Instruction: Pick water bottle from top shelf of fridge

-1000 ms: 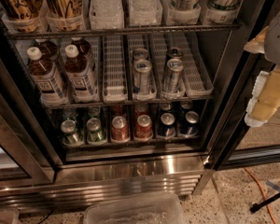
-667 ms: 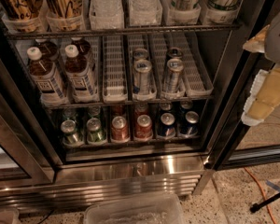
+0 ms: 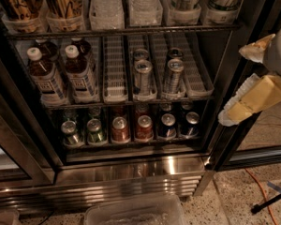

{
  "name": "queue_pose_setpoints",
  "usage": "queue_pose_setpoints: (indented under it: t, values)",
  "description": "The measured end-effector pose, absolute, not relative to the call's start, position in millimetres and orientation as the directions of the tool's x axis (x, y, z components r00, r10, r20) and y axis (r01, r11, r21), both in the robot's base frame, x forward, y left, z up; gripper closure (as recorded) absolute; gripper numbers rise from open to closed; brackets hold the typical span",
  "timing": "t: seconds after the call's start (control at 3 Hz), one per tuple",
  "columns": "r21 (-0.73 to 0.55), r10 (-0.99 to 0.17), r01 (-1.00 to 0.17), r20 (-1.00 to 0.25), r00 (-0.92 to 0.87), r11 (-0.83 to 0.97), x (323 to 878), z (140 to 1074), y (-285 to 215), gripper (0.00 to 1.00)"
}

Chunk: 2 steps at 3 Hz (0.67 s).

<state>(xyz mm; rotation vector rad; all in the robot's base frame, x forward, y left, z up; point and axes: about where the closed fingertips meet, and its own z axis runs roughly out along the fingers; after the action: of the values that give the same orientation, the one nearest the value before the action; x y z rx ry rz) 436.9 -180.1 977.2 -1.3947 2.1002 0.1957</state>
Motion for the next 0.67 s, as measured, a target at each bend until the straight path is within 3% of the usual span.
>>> queue_pose_setpoints:
  t: [0.67]
  values:
    - [-0.135, -0.524, -0.783, -0.809, -0.267, 0.607, 430.3, 971.9, -133.7, 0.0]
